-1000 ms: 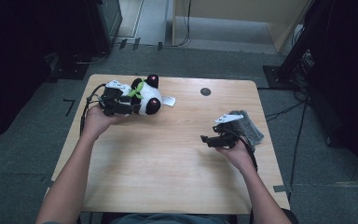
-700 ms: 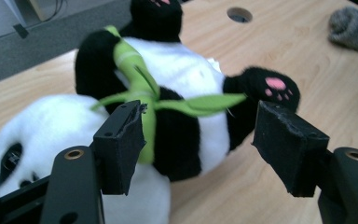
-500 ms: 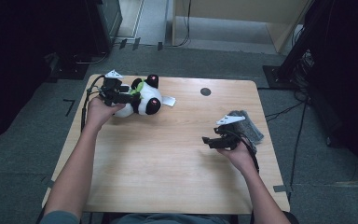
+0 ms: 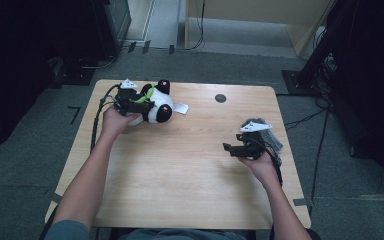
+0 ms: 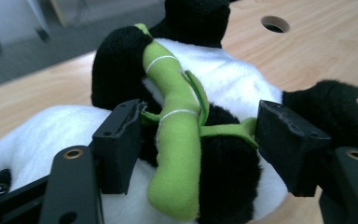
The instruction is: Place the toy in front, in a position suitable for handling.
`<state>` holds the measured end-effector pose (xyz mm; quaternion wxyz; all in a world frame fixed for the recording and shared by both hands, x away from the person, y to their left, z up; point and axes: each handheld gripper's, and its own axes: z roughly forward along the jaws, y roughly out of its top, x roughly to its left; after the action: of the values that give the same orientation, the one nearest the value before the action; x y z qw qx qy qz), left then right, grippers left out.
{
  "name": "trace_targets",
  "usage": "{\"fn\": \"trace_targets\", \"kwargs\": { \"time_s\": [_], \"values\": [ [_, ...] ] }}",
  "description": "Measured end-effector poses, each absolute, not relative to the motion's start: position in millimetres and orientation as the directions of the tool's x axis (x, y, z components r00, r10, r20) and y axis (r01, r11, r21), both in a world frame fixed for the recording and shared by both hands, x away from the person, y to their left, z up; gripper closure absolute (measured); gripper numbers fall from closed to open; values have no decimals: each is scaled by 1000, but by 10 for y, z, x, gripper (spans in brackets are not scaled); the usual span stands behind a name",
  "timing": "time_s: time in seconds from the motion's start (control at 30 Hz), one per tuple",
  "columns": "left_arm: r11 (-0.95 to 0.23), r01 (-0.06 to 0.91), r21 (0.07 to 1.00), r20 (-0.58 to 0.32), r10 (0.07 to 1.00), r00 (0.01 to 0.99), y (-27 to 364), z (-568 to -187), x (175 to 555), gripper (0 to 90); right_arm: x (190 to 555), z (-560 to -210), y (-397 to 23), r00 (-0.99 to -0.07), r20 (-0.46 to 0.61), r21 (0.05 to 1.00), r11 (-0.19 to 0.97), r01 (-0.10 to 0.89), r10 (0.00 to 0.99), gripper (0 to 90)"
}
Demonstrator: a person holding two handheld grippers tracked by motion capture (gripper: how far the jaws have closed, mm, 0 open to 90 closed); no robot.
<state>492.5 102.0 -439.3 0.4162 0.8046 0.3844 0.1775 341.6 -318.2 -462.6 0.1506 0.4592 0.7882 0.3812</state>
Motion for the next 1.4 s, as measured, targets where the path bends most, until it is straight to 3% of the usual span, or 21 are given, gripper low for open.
{"fn": "trace_targets", "kwargs": {
  "time_s": [0.17, 0.43, 0.6, 0.77, 0.97, 1.4],
  "values": [
    [-355, 452, 818, -17, 771, 636, 1014, -4429, 4892, 397, 3419, -4615, -3211, -525, 112, 744, 279, 608, 844, 303],
    [-333, 493, 803, -53, 785, 617, 1015, -4409, 4866, 573, 3424, -4608, -3233, -517, 111, 745, 273, 609, 849, 314],
    [-308, 518, 798, -86, 793, 603, 1014, -4382, 4862, 634, 3424, -4588, -3274, -502, 117, 750, 255, 610, 857, 318],
    [-303, 533, 790, -81, 810, 581, 985, -4303, 4845, 654, 3417, -4534, -3348, -491, 109, 765, 242, 596, 864, 329],
    [-264, 543, 797, -137, 797, 588, 945, -4204, 4790, 663, 3410, -4469, -3448, -474, 107, 783, 220, 583, 874, 363],
    [-297, 544, 785, -139, 771, 621, 830, -4074, 4523, 663, 3459, -4444, -3667, -437, 115, 773, 196, 603, 892, 380]
  ]
}}
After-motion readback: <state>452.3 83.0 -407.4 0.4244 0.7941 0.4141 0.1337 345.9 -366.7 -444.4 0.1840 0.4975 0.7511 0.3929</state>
